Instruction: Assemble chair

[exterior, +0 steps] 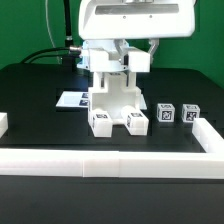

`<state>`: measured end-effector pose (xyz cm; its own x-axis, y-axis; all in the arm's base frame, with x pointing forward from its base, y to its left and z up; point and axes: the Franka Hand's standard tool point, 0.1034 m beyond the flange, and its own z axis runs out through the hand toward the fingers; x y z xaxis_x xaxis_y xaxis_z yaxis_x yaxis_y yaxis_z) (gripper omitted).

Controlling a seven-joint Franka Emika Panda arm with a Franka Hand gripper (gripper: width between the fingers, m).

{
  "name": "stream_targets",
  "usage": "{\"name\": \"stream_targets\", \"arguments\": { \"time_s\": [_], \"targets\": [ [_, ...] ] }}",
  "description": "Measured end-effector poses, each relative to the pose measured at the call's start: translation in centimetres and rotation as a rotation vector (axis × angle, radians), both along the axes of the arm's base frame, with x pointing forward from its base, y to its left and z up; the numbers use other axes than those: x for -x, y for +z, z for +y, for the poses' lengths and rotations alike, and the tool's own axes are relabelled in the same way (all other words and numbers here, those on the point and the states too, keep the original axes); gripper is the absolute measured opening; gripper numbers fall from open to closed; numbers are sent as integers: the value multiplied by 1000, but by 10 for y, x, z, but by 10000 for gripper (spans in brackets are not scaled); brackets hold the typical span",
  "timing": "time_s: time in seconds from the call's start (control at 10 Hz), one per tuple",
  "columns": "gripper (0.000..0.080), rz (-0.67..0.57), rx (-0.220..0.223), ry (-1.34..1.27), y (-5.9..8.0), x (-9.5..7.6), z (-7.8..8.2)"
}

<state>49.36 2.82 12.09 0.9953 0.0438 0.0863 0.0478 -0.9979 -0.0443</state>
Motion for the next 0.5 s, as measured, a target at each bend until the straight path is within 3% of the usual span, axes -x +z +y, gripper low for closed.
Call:
{"name": "stream_targets", "arguments": {
  "time_s": [0.5],
  "targets": [
    [285, 2, 11, 50, 0, 0, 0]
  ]
}}
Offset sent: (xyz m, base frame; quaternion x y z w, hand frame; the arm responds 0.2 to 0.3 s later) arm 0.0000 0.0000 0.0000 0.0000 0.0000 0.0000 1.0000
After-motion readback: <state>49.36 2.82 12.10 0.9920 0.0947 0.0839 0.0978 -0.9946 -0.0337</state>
